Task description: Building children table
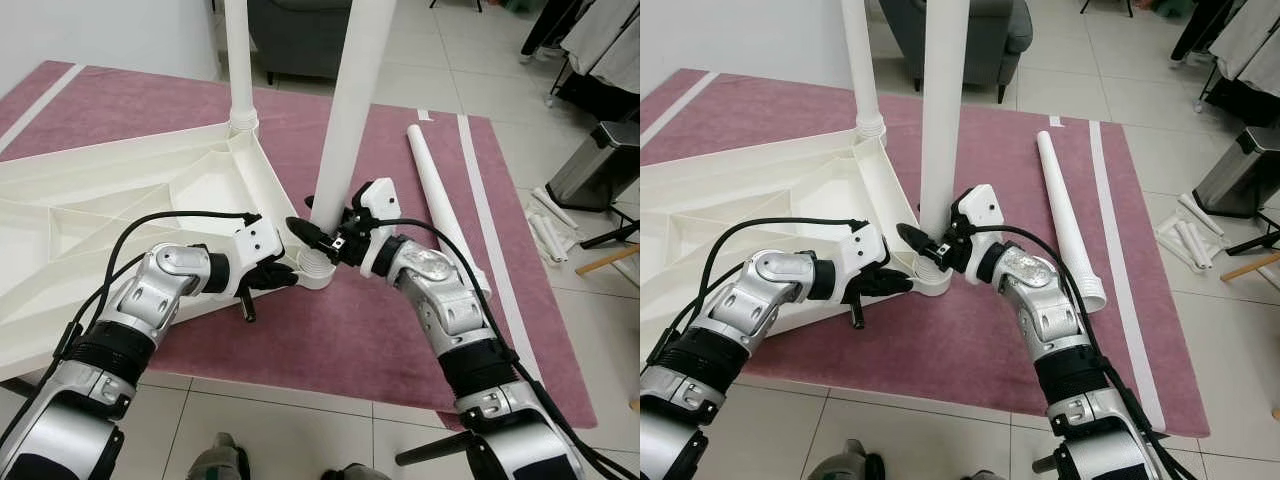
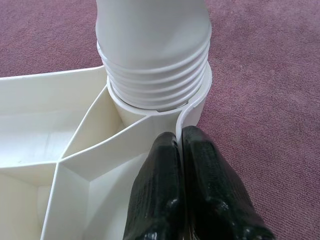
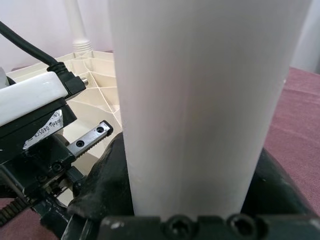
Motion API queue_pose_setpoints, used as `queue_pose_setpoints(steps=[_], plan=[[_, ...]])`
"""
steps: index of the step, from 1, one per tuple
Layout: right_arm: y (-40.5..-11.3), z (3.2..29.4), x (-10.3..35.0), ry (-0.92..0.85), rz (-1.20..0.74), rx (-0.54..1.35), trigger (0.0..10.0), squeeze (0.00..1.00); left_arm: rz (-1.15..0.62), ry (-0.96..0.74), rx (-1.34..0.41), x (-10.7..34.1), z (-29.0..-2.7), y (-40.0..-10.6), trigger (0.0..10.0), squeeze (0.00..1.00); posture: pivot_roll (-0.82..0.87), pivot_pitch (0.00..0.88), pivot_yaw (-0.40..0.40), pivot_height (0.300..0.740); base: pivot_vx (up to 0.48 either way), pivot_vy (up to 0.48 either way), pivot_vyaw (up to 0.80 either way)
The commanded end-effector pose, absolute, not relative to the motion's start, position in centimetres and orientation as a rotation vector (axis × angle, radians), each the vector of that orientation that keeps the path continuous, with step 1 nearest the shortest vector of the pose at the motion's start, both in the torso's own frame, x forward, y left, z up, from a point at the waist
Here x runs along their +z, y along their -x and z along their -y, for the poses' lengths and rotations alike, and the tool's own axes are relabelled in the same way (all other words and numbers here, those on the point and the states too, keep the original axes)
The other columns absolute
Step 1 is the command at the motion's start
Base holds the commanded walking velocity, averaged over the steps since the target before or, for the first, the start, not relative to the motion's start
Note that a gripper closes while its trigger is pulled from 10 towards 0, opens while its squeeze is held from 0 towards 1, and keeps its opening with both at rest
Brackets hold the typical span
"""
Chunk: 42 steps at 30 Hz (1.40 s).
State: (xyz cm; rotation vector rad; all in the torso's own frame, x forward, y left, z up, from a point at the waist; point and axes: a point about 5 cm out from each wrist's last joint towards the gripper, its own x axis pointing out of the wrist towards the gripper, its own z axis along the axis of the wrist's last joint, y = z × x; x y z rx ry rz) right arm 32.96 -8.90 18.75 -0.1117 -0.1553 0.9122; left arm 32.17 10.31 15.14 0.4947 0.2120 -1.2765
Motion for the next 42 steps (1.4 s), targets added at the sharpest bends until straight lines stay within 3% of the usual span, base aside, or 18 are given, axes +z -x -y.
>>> queue_pose_setpoints(steps=[1,10,11,15,18,25,31,33,34,35,36,37,38,39,42], plan=[[-33.3,9.8,17.9,0.105,0.091,0.887,0.0,0.00,-0.148,-0.522,-1.228,16.2,-10.6,-32.5,0.0,0.00,0.15,0.085,-0.007,0.740,0.000,0.000,0.00],[-33.7,9.9,16.2,0.144,0.036,0.703,0.0,0.00,-0.145,-0.511,-1.224,16.2,-10.6,-32.5,0.0,0.00,0.15,0.089,-0.009,0.740,0.000,0.000,0.00],[-33.7,9.7,15.5,0.117,0.010,0.584,0.0,0.00,-0.143,-0.506,-1.225,16.2,-10.6,-32.5,0.0,0.00,0.15,0.091,-0.009,0.740,0.000,0.000,0.00],[-33.7,9.6,14.7,0.075,-0.031,0.448,0.0,0.00,-0.141,-0.501,-1.227,16.3,-10.6,-32.5,0.0,0.00,0.15,0.093,-0.009,0.740,0.000,0.000,0.00],[-33.2,9.2,13.3,0.009,-0.120,0.178,0.0,0.00,-0.139,-0.491,-1.239,16.3,-10.5,-32.4,0.0,0.00,0.14,0.093,-0.006,0.740,0.000,0.000,0.00],[-31.9,7.1,12.6,0.014,-0.149,0.037,0.0,0.00,-0.136,-0.486,-1.248,16.4,-10.4,-32.4,0.0,0.00,0.14,0.091,-0.004,0.740,0.000,0.000,0.00],[-31.2,5.7,12.7,-0.001,-0.134,0.025,0.0,0.00,-0.135,-0.485,-1.248,16.4,-10.4,-32.4,0.0,0.00,0.14,0.092,-0.004,0.740,0.000,0.000,0.00],[-31.1,5.6,12.9,0.006,-0.117,0.023,0.4,0.00,-0.135,-0.485,-1.247,16.4,-10.4,-32.4,0.0,0.00,0.14,0.093,-0.004,0.740,0.000,0.000,0.00],[-31.0,5.6,13.0,0.014,-0.106,0.030,4.7,0.00,-0.135,-0.484,-1.246,16.4,-10.4,-32.4,0.0,0.00,0.14,0.093,-0.005,0.740,0.000,0.000,0.00],[-31.0,5.6,13.1,0.016,-0.090,0.043,10.0,0.00,-0.135,-0.485,-1.245,16.4,-10.4,-32.4,0.0,0.00,0.14,0.093,-0.005,0.740,0.000,0.000,0.00],[-31.0,5.6,13.1,0.016,-0.090,0.043,10.0,0.00,-0.135,-0.485,-1.245,16.4,-10.4,-32.4,0.0,0.00,0.14,0.093,-0.005,0.740,0.000,0.000,0.00],[-31.0,5.5,13.3,0.017,-0.080,0.064,10.0,0.23,-0.135,-0.485,-1.244,16.4,-10.4,-32.4,0.0,0.00,0.14,0.093,-0.005,0.740,0.000,0.000,0.00],[-31.0,5.5,13.3,0.017,-0.080,0.064,10.0,0.23,-0.135,-0.485,-1.244,16.4,-10.4,-32.4,0.0,0.00,0.14,0.093,-0.005,0.740,0.000,0.000,0.00],[-31.1,5.5,13.4,0.006,-0.063,0.096,10.0,1.00,-0.135,-0.485,-1.243,16.4,-10.4,-32.4,0.0,0.00,0.14,0.092,-0.005,0.740,0.000,0.000,0.00],[-31.3,5.7,13.9,0.009,-0.034,0.117,10.0,1.00,-0.133,-0.484,-1.241,16.4,-10.4,-32.5,0.0,0.00,0.14,0.092,-0.006,0.740,0.000,0.000,0.00]])
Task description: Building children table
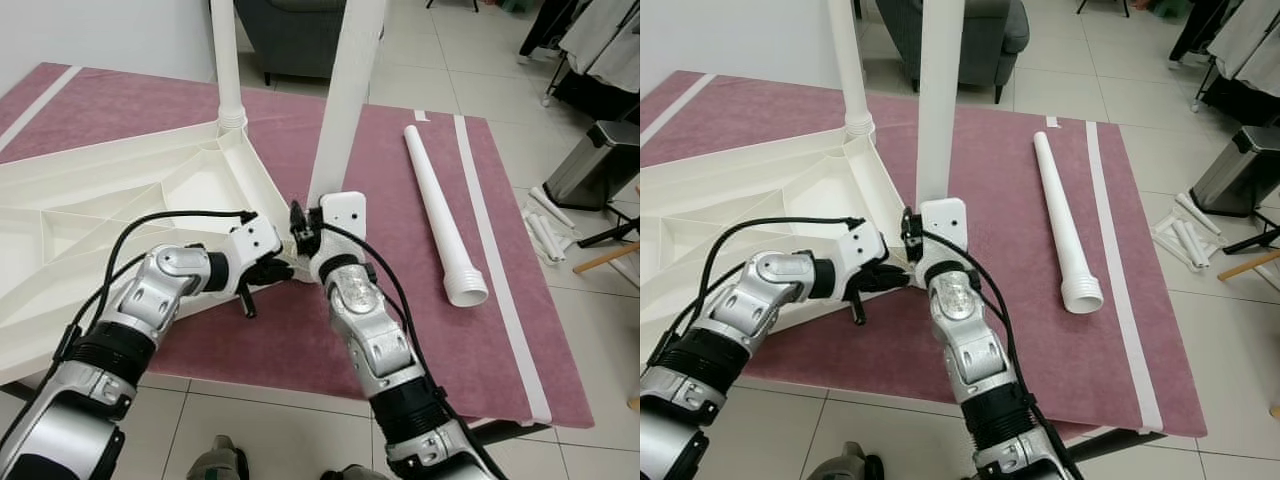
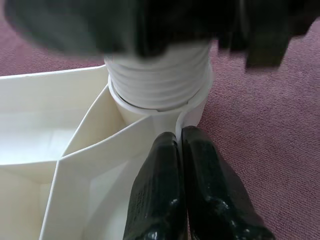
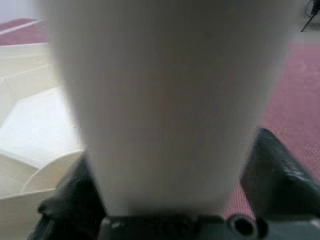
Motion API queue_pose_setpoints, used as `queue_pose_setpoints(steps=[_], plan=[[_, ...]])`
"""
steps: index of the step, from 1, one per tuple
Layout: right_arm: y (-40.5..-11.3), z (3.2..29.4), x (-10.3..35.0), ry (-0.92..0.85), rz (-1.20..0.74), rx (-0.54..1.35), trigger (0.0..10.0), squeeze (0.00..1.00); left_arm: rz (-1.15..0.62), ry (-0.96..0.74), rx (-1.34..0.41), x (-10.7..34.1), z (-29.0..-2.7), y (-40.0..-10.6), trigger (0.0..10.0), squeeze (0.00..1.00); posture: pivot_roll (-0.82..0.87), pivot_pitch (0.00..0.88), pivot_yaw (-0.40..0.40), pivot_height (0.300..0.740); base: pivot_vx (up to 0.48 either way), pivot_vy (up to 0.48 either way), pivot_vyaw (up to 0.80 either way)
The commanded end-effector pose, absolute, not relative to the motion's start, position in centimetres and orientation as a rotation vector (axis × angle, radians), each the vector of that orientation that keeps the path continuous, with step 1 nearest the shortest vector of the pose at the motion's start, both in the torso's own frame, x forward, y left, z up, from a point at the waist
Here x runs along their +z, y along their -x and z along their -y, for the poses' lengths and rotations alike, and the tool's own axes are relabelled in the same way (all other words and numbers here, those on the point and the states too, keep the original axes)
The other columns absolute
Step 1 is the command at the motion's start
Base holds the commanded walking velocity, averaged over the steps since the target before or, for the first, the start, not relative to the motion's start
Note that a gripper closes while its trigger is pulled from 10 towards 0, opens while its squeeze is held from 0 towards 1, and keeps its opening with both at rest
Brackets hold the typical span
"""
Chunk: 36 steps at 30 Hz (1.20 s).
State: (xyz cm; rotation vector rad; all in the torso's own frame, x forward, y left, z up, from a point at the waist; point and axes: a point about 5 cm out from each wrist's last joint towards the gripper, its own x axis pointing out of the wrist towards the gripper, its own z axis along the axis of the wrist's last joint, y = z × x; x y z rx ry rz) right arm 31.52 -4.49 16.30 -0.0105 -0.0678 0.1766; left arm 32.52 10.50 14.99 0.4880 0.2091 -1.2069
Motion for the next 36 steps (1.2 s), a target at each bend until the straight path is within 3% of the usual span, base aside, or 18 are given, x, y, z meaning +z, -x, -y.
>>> queue_pose_setpoints(steps=[1,2,3,4,5,6,7,15,17,19,20,21,22,26,27,28,29,36], plan=[[-31.3,5.7,13.9,0.009,-0.034,0.117,10.0,1.00,-0.133,-0.484,-1.241,16.4,-10.4,-32.5,0.0,0.00,0.14,0.092,-0.006,0.740,0.000,0.000,0.00],[-31.4,5.6,14.2,-0.003,-0.014,0.151,10.0,0.62,-0.133,-0.484,-1.240,16.4,-10.4,-32.5,0.0,0.00,0.14,0.092,-0.006,0.740,0.000,0.000,0.00],[-31.4,5.6,14.2,-0.003,-0.014,0.151,10.0,0.62,-0.133,-0.484,-1.240,16.4,-10.4,-32.5,0.0,0.00,0.14,0.092,-0.006,0.740,0.000,0.000,0.00],[-31.4,5.4,14.8,-0.015,0.015,0.203,10.0,0.00,-0.133,-0.485,-1.238,16.4,-10.4,-32.5,0.0,0.00,0.14,0.091,-0.005,0.740,0.000,0.000,0.00],[-31.3,5.2,15.5,-0.035,0.057,0.268,10.0,0.00,-0.134,-0.488,-1.235,16.3,-10.4,-32.5,2.4,0.00,0.14,0.091,-0.005,0.740,0.000,0.000,0.00],[-31.3,5.2,15.5,-0.035,0.057,0.268,10.0,0.00,-0.134,-0.488,-1.235,16.3,-10.4,-32.5,2.4,0.00,0.14,0.091,-0.005,0.740,0.000,0.000,0.00],[-30.8,4.6,17.0,-0.054,0.142,0.414,10.0,0.00,-0.131,-0.504,-1.232,16.3,-10.4,-32.5,10.0,0.00,0.14,0.091,-0.005,0.740,0.000,0.000,0.00],[-30.0,4.5,18.1,-0.027,0.212,0.547,10.0,0.00,-0.125,-0.524,-1.229,16.1,-10.4,-32.4,10.0,0.00,0.14,0.087,-0.008,0.740,0.000,0.000,0.00],[-29.9,5.1,18.3,0.009,0.230,0.572,10.0,0.00,-0.126,-0.523,-1.233,15.8,-10.4,-32.1,10.0,0.38,0.14,0.085,-0.009,0.740,0.000,0.000,0.00],[-29.9,5.3,18.3,0.016,0.232,0.571,10.0,0.00,-0.126,-0.523,-1.233,15.8,-10.4,-32.1,10.0,0.38,0.14,0.085,-0.009,0.740,0.000,0.000,0.00],[-30.0,5.5,18.3,0.021,0.231,0.577,10.0,0.00,-0.126,-0.523,-1.233,15.7,-10.4,-32.1,10.0,0.77,0.13,0.080,-0.009,0.740,0.000,0.000,0.00],[-30.0,5.5,18.3,0.021,0.231,0.577,10.0,0.00,-0.126,-0.523,-1.233,15.7,-10.4,-32.1,10.0,0.77,0.13,0.080,-0.009,0.740,0.000,0.000,0.00],[-30.0,5.8,18.2,0.032,0.229,0.579,10.0,0.00,-0.129,-0.517,-1.237,15.7,-10.4,-32.0,10.0,1.00,0.13,0.079,-0.008,0.740,0.000,0.000,0.00],[-30.3,6.7,18.1,0.064,0.222,0.604,10.0,0.00,-0.121,-0.522,-1.222,15.7,-10.4,-32.1,10.0,1.00,0.13,0.073,-0.006,0.740,0.000,0.000,0.00],[-30.3,6.9,18.1,0.071,0.220,0.616,10.0,0.00,-0.119,-0.524,-1.218,15.7,-10.4,-32.1,10.0,0.16,0.13,0.067,-0.003,0.740,0.000,0.000,0.00],[-30.3,6.9,18.1,0.071,0.220,0.616,10.0,0.00,-0.119,-0.524,-1.218,15.7,-10.4,-32.1,10.0,0.16,0.13,0.067,-0.003,0.740,0.000,0.000,0.00],[-30.3,7.0,18.2,0.074,0.219,0.631,10.0,0.00,-0.118,-0.520,-1.213,15.7,-10.4,-32.2,10.0,0.00,0.13,0.067,-0.003,0.740,0.000,0.000,0.00],[-30.8,8.0,18.3,0.100,0.204,0.692,10.0,0.00,-0.127,-0.519,-1.155,15.8,-11.3,-31.9,10.0,0.00,0.13,0.058,0.005,0.740,0.000,0.000,0.00]])
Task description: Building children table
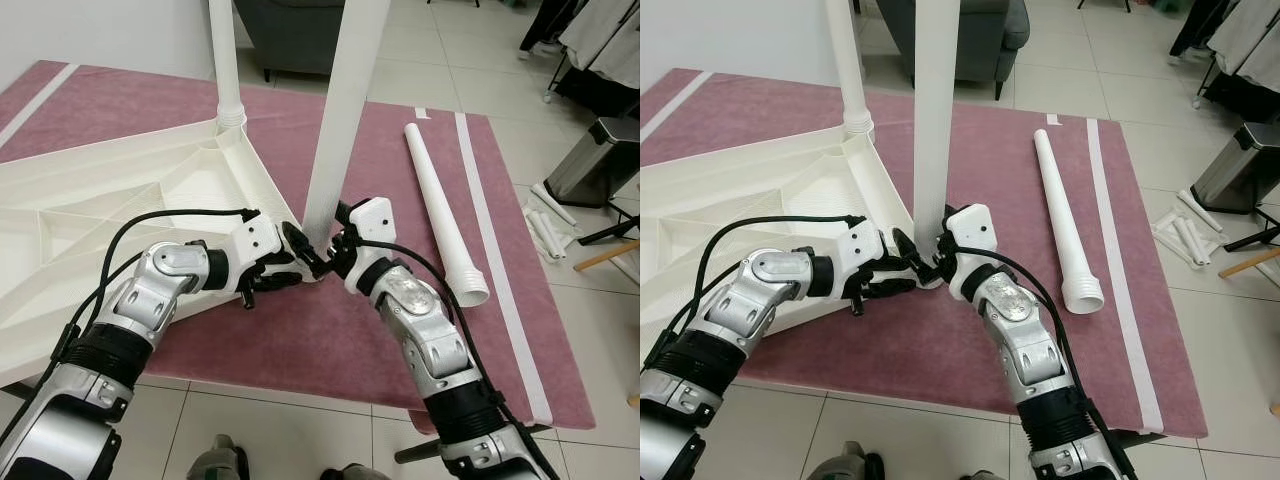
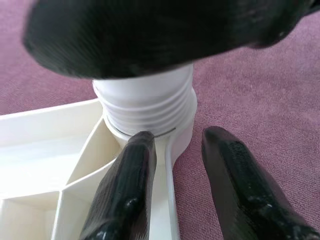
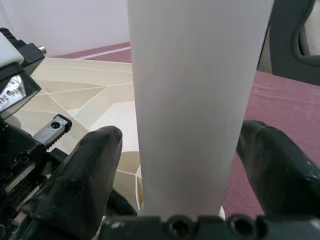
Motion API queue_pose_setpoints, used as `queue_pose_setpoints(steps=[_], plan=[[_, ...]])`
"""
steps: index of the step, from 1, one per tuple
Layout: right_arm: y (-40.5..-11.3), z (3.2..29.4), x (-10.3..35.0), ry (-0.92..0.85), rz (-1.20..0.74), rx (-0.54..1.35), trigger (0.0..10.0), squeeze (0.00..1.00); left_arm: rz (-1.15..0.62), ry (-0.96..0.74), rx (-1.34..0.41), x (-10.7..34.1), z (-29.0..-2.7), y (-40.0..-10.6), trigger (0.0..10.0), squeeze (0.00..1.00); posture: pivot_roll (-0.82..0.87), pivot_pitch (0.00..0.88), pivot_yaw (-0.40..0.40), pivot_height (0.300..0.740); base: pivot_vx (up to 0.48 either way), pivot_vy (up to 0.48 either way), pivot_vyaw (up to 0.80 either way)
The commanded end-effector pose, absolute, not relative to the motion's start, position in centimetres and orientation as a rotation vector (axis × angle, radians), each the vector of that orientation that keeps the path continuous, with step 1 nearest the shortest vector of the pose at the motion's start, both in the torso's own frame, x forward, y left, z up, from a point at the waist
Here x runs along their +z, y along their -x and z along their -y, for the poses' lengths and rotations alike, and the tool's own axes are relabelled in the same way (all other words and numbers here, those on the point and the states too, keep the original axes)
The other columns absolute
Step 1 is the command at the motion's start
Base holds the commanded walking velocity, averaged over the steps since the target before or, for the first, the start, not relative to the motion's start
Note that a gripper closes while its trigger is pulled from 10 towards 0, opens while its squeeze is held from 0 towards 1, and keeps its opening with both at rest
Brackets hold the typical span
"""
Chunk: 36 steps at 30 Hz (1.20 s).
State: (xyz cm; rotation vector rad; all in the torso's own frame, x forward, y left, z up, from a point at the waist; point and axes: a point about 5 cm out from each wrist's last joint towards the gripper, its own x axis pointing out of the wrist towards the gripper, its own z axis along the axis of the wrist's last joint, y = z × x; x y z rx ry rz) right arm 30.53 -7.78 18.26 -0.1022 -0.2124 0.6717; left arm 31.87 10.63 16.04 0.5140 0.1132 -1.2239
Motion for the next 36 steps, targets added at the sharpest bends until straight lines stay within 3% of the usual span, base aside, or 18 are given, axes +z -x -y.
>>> queue_pose_setpoints(steps=[1,19,20,21,22,23,32,36], plan=[[-30.8,8.0,18.3,0.100,0.204,0.692,10.0,0.00,-0.127,-0.519,-1.155,15.8,-11.3,-31.9,10.0,0.00,0.13,0.058,0.005,0.740,0.000,0.000,0.00],[-33.5,10.4,19.2,0.162,0.106,0.905,10.0,0.00,-0.205,-0.577,-1.067,14.4,-11.2,-32.5,10.0,0.00,0.15,0.060,0.002,0.740,0.000,0.000,0.00],[-33.9,10.6,19.3,0.176,0.095,0.923,10.0,0.00,-0.212,-0.578,-1.060,14.3,-11.1,-32.6,8.2,0.00,0.15,0.061,0.003,0.740,0.000,0.000,0.00],[-34.2,10.7,19.4,0.189,0.086,0.939,10.0,0.00,-0.220,-0.580,-1.050,14.2,-11.1,-32.7,3.2,0.00,0.15,0.062,0.003,0.740,0.000,0.000,0.00],[-34.2,10.7,19.4,0.189,0.086,0.939,10.0,0.00,-0.220,-0.580,-1.050,14.2,-11.1,-32.7,3.2,0.00,0.15,0.062,0.003,0.740,0.000,0.000,0.00],[-34.3,10.7,19.5,0.196,0.080,0.957,10.0,0.00,-0.226,-0.581,-1.043,14.2,-11.2,-32.8,0.0,0.00,0.15,0.063,0.003,0.740,0.000,0.000,0.00],[-34.6,10.4,19.5,0.215,0.057,1.025,10.0,0.00,-0.236,-0.581,-1.048,14.3,-11.4,-32.6,0.0,0.00,0.15,0.064,0.002,0.740,0.000,0.000,0.00],[-34.3,10.0,19.7,0.244,0.045,1.115,10.0,0.00,-0.214,-0.641,-1.155,14.9,-12.0,-31.5,0.0,0.00,0.16,0.064,-0.007,0.740,0.000,0.000,0.00]])
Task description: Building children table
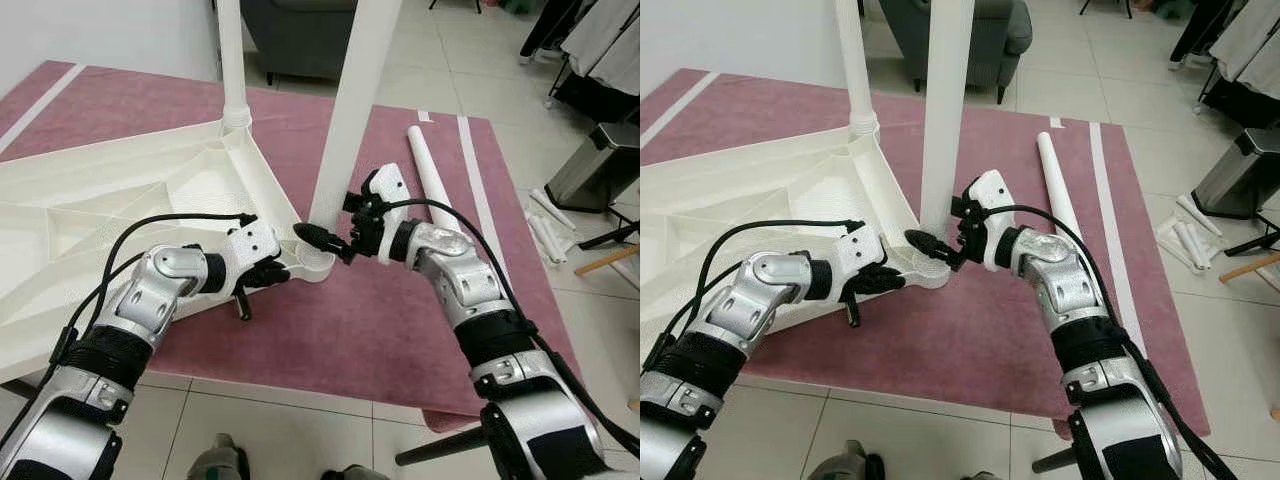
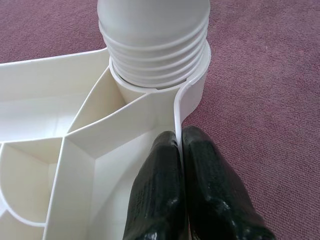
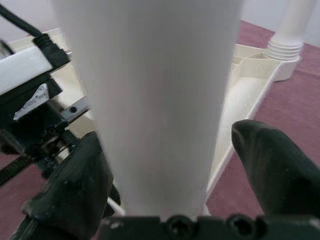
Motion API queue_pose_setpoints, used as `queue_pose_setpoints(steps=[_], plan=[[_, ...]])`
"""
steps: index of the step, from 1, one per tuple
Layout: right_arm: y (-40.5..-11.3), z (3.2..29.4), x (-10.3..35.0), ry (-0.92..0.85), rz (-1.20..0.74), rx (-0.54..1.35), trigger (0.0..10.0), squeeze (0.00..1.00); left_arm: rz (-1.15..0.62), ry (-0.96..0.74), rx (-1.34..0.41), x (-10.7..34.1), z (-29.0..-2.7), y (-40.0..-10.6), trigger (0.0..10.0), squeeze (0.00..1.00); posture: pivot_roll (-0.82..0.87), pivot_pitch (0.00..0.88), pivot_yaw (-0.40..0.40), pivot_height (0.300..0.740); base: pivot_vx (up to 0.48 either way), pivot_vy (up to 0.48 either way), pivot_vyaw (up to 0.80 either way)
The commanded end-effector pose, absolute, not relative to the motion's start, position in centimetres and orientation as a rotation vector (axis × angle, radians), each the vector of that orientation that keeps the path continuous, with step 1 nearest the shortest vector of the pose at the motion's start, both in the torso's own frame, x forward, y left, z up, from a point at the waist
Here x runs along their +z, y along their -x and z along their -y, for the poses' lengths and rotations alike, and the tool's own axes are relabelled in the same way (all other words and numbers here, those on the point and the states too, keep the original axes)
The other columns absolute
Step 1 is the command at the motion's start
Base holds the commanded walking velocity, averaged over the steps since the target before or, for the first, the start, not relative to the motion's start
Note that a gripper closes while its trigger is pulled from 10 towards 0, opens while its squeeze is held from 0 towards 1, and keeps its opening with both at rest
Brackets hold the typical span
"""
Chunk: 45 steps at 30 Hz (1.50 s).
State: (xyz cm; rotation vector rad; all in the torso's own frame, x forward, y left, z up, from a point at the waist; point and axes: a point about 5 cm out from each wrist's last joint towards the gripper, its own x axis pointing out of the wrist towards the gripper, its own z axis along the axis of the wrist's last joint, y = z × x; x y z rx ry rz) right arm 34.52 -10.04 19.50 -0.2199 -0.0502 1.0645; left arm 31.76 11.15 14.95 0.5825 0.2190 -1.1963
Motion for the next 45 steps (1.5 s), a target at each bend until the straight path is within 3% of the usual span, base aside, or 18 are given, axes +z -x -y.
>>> queue_pose_setpoints(steps=[1,5,12,15,26,27,28,29,33,38,43,45], plan=[[-34.3,10.0,19.7,0.244,0.045,1.115,10.0,0.00,-0.214,-0.641,-1.155,14.9,-12.0,-31.5,0.0,0.00,0.16,0.064,-0.007,0.740,0.000,0.000,0.00],[-32.8,9.6,19.8,0.262,0.046,1.233,10.0,0.00,-0.190,-0.719,-1.296,16.0,-13.1,-30.2,0.0,0.00,0.16,0.066,-0.010,0.740,0.000,0.000,0.00],[-32.1,9.2,20.0,0.253,0.062,1.270,10.0,0.00,-0.176,-0.743,-1.355,16.9,-13.8,-29.5,0.0,0.00,0.16,0.065,-0.009,0.740,0.000,0.000,0.00],[-30.6,7.8,19.5,0.230,0.061,1.358,10.0,0.00,-0.197,-0.772,-1.421,16.8,-14.4,-28.5,0.0,0.00,0.15,0.066,-0.011,0.740,0.000,0.000,0.00],[-30.2,6.1,18.4,0.212,0.038,1.373,10.0,0.00,-0.210,-0.760,-1.423,15.7,-13.9,-27.8,0.0,0.00,0.16,0.069,-0.026,0.740,0.000,0.000,0.00],[-30.3,6.0,18.3,0.199,0.035,1.362,1.6,0.00,-0.205,-0.746,-1.420,15.7,-13.7,-27.8,0.0,0.00,0.16,0.069,-0.029,0.740,0.000,0.000,0.00],[-30.4,6.0,18.2,0.190,0.032,1.355,1.6,0.00,-0.201,-0.737,-1.417,15.7,-13.6,-27.8,0.0,0.00,0.16,0.069,-0.029,0.740,0.000,0.000,0.00],[-30.5,6.0,18.0,0.180,0.021,1.334,0.0,0.00,-0.197,-0.727,-1.412,15.7,-13.5,-27.9,0.0,0.00,0.16,0.068,-0.031,0.740,0.000,0.000,0.00],[-30.6,6.1,17.6,0.174,-0.001,1.293,0.0,0.00,-0.192,-0.715,-1.405,15.7,-13.4,-27.9,0.0,0.00,0.16,0.067,-0.033,0.740,0.000,0.000,0.00],[-30.8,6.6,15.7,0.160,-0.065,1.042,0.0,0.00,-0.167,-0.659,-1.352,15.9,-12.7,-28.2,0.0,0.00,0.15,0.063,-0.030,0.740,0.000,0.000,0.00],[-30.6,6.2,15.2,0.126,-0.076,0.935,0.0,0.00,-0.154,-0.640,-1.331,16.0,-12.2,-28.6,0.0,0.00,0.15,0.061,-0.027,0.740,0.000,0.000,0.00],[-30.4,4.9,14.5,0.072,-0.095,0.750,0.0,0.00,-0.131,-0.614,-1.306,16.4,-11.4,-29.2,0.0,0.00,0.14,0.059,-0.022,0.740,0.000,0.000,0.00]])
